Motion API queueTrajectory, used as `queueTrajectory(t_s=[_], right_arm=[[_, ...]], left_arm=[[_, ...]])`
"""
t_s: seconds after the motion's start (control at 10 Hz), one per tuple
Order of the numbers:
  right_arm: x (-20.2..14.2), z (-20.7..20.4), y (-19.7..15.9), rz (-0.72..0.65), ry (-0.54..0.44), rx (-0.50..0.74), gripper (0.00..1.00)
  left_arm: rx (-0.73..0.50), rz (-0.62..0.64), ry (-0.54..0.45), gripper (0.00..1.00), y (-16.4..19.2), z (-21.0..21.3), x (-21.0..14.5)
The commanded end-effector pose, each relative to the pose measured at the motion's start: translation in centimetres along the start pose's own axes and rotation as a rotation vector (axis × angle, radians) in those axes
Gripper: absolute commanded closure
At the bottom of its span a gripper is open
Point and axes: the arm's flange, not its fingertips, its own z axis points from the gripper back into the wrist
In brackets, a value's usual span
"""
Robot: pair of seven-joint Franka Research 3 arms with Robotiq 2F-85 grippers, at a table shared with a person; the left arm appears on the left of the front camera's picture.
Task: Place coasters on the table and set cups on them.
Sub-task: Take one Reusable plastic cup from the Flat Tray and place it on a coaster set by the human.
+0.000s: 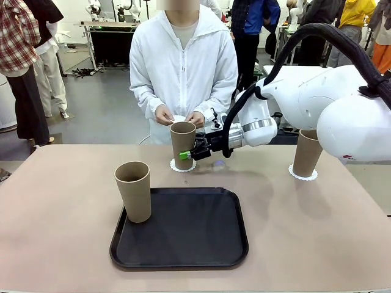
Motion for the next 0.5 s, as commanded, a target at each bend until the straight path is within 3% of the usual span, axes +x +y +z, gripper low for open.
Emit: queueTrajectory(t_s=[0.0,0.4], right_arm=[[0.4,-0.3,-0.76,-0.027,0.047,0.029,0.0],[1.06,-0.33,-0.2,-0.056,0.09,0.038,0.0]], left_arm=[[-0.016,-0.012,-0.008,0.0,-0.01,0.06,-0.05],[-0.016,-0.012,-0.008,0.0,-0.01,0.06,-0.05]])
